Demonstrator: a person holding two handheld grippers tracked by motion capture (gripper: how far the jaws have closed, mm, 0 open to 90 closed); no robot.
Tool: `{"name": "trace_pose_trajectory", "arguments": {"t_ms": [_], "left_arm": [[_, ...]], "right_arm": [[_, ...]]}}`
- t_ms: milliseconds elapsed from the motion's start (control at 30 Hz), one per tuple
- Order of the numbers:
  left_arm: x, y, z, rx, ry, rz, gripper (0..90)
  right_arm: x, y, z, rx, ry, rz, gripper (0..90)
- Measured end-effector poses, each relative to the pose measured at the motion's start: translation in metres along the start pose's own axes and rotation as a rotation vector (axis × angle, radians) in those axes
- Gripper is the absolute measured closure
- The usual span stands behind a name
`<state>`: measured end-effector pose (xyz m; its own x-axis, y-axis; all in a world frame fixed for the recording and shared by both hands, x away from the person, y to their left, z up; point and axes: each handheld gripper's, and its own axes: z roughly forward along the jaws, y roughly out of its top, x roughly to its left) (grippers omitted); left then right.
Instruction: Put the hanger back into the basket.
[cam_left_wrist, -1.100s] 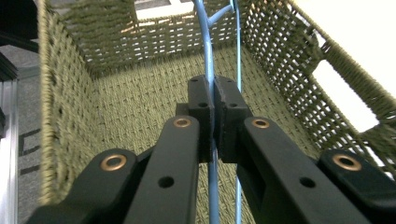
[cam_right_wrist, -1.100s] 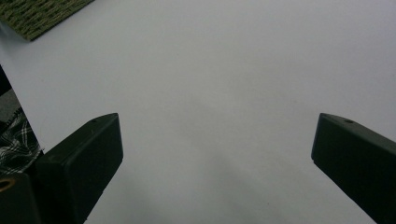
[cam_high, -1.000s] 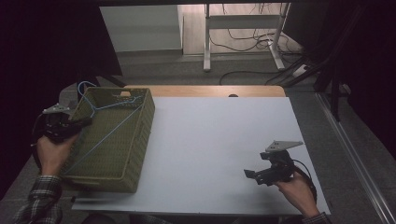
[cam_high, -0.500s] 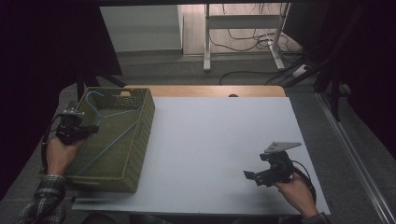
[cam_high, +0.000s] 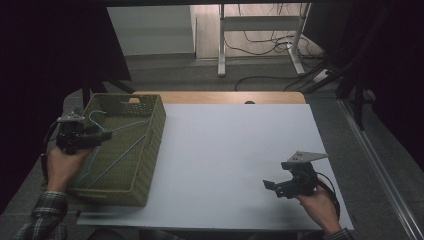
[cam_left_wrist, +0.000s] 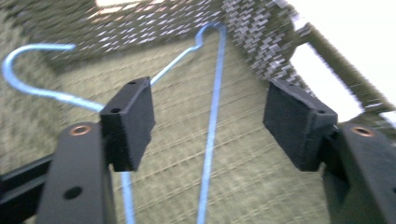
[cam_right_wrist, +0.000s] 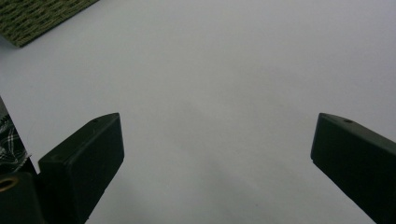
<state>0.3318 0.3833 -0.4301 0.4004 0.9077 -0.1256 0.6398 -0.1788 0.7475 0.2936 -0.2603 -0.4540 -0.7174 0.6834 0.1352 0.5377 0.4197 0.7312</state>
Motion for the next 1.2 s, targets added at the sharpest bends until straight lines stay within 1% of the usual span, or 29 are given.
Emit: {"name": "trace_pose_trajectory", "arguments": {"t_ms": [67, 100, 133, 200, 333, 400, 467, 500, 633, 667, 800, 933, 1000, 1200], "left_arm": [[-0.005, 0.001, -0.003, -0.024, -0.037, -0.008, 28.2], [-0.008, 0.002, -0.004, -0.034, -0.060, -0.008, 26.3], [-0.011, 0.001, -0.006, -0.041, -0.073, -0.005, 24.8], [-0.017, 0.000, -0.008, -0.053, -0.091, 0.001, 20.9], [-0.026, -0.003, -0.012, -0.069, -0.133, 0.007, 17.0], [-0.031, -0.004, -0.015, -0.067, -0.126, 0.012, 16.0], [-0.035, -0.005, -0.018, -0.067, -0.134, 0.019, 15.2], [-0.038, -0.006, -0.021, -0.076, -0.141, 0.024, 15.1], [-0.046, -0.009, -0.028, -0.103, -0.168, 0.016, 13.9], [-0.049, -0.010, -0.031, -0.113, -0.175, 0.016, 13.6], [-0.060, -0.014, -0.035, -0.132, -0.188, 0.022, 12.7], [-0.073, -0.020, -0.035, -0.134, -0.198, 0.039, 10.3], [-0.079, -0.023, -0.034, -0.135, -0.210, 0.049, 8.7], [-0.100, -0.027, -0.028, -0.131, -0.222, 0.095, 4.6]], "right_arm": [[0.000, 0.000, -0.001, -0.006, 0.004, 0.007, 2.8], [0.000, -0.001, -0.002, -0.007, 0.005, 0.007, 2.8], [0.000, -0.001, -0.002, -0.010, 0.005, 0.007, 2.8], [0.000, -0.001, -0.004, -0.016, 0.006, 0.009, 2.9], [0.000, -0.002, -0.007, -0.027, 0.008, 0.013, 2.9], [-0.001, -0.003, -0.008, -0.032, 0.007, 0.014, 2.9], [0.000, -0.003, -0.009, -0.037, 0.008, 0.016, 2.9], [0.000, -0.004, -0.010, -0.037, 0.007, 0.014, 2.9], [0.001, -0.005, -0.011, -0.047, 0.006, 0.013, 2.6], [0.001, -0.005, -0.012, -0.048, 0.005, 0.013, 2.5], [0.000, -0.006, -0.015, -0.059, -0.012, 0.015, 1.9], [-0.001, -0.007, -0.018, -0.072, -0.022, 0.021, 1.0], [-0.002, -0.008, -0.020, -0.075, -0.028, 0.027, 0.9], [-0.004, -0.011, -0.023, -0.080, -0.039, 0.030, 0.8]]}}
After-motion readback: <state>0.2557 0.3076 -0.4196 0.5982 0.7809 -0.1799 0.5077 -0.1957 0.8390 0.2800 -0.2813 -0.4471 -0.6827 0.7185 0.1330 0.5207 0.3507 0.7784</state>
